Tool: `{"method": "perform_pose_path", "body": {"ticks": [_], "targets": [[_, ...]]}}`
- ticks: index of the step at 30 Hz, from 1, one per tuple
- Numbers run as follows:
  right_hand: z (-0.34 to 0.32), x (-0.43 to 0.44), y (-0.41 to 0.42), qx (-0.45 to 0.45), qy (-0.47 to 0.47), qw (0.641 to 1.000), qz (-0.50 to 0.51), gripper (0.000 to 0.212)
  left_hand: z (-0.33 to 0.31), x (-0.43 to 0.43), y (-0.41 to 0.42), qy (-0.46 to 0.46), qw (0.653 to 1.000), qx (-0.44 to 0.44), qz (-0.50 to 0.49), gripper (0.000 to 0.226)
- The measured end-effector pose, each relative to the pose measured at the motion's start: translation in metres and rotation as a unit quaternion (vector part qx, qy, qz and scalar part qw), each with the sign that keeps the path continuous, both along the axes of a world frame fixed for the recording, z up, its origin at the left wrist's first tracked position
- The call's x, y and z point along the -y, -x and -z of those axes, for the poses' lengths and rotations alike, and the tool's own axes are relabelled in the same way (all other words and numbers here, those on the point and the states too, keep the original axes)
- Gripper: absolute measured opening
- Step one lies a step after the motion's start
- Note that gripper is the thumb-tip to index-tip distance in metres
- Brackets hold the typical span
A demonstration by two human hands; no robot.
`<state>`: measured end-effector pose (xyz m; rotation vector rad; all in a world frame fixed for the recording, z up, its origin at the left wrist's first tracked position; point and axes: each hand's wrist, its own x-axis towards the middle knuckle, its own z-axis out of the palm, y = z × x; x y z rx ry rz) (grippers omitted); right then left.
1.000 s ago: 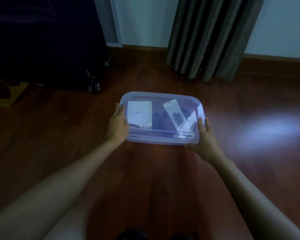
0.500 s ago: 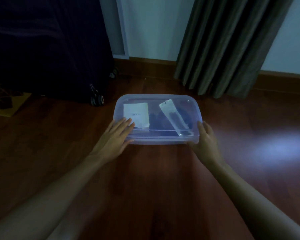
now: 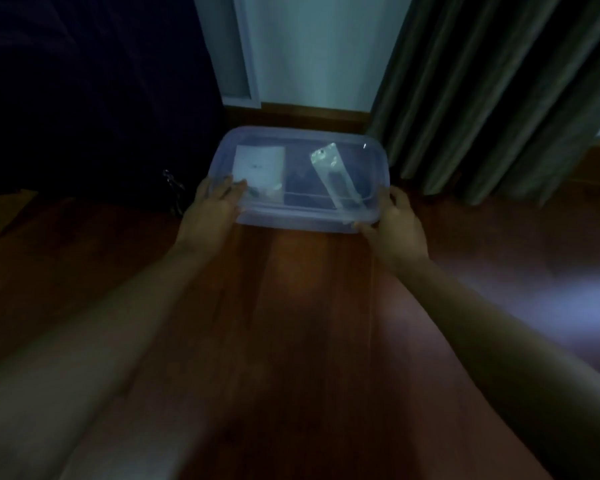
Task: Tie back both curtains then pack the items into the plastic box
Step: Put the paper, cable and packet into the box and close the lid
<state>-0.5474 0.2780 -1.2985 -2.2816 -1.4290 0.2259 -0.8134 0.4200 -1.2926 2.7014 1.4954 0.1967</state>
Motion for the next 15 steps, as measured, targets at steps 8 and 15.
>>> {"method": "perform_pose_path", "body": {"ticks": [8, 15], "targets": [[-0.008, -0.038, -0.018, -0.007, 0.012, 0.999, 0.042, 0.082, 0.002, -0.055, -0.034, 0.054, 0.998, -0.026, 0.021, 0.056], [-0.010, -0.046, -0.020, 0.036, 0.036, 0.997, 0.049, 0.085, -0.004, -0.068, -0.044, 0.077, 0.996, -0.040, 0.013, 0.068]]}}
